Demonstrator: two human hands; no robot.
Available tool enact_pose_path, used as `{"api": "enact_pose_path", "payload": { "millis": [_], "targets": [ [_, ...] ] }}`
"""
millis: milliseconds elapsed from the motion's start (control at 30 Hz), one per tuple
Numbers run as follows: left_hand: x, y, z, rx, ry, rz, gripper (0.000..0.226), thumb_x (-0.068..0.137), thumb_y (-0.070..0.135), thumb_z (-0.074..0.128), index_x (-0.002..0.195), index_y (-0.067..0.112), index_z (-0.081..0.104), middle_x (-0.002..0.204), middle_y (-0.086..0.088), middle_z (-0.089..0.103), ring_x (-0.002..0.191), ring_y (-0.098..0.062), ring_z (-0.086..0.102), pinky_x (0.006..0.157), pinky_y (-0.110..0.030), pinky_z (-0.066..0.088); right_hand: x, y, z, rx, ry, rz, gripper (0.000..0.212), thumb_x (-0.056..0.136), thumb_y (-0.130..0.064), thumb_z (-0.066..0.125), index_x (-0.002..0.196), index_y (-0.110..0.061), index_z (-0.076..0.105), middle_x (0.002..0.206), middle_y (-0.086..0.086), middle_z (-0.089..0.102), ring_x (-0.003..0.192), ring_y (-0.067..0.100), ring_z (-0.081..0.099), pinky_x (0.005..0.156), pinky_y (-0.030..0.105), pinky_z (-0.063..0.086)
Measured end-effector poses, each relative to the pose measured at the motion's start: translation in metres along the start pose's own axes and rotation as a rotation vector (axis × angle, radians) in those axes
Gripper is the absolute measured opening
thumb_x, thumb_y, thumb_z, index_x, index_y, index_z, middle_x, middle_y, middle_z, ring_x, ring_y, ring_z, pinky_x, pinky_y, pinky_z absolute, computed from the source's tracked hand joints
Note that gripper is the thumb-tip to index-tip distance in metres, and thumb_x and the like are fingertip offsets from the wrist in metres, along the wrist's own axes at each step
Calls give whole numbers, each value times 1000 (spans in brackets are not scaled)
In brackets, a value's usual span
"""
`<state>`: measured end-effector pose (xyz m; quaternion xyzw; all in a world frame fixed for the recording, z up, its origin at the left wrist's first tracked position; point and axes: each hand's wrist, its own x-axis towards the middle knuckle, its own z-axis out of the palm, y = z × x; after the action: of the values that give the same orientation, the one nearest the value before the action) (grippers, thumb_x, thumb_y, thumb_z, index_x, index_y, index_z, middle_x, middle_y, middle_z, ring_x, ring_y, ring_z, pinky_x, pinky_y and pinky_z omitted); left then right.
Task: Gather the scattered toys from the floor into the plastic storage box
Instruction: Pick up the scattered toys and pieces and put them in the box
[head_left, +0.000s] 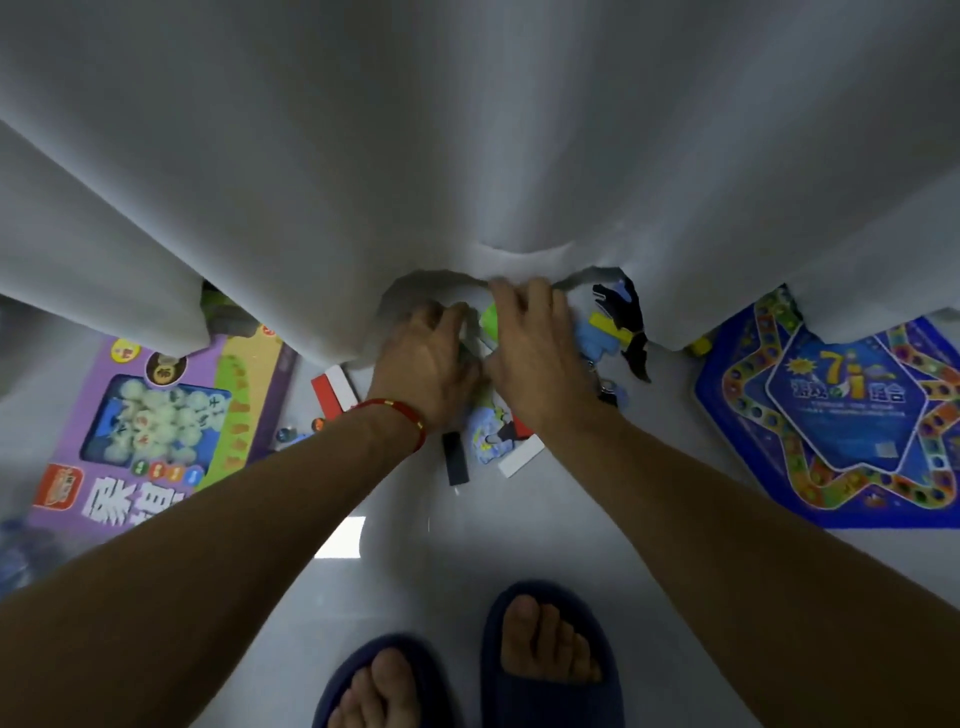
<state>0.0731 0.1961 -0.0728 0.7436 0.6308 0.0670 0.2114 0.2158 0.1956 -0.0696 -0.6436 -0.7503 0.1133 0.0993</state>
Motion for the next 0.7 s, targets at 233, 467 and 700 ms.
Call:
{"api": "enact_pose_path", "payload": {
  "millis": [233,467,700],
  "targets": [
    [9,11,12,43,-15,81,28,88,35,64,112,20,68,120,-13,54,106,-36,51,89,-42,47,-27,72,-19,-57,62,261,52,71,-5,73,115,-12,46,120,13,43,93,25,55,64,29,52],
    [7,16,12,-115,-46,8,22,80,21,77,101,19,69,114,-12,51,103,-35,51,87,-40,48,-23,106,-29,-141,-235,331,85,87,-17,63,155,-35,15,163,9,3,130,41,42,91,46,48],
    [7,23,9,-190,-70,-32,21,71,16,81,83,22,66,102,-1,45,93,-29,52,80,-28,43,-59,100,-17,-23,-149,151,71,83,-6,66,143,-30,36,146,4,32,125,35,46,84,49,56]
  ]
}}
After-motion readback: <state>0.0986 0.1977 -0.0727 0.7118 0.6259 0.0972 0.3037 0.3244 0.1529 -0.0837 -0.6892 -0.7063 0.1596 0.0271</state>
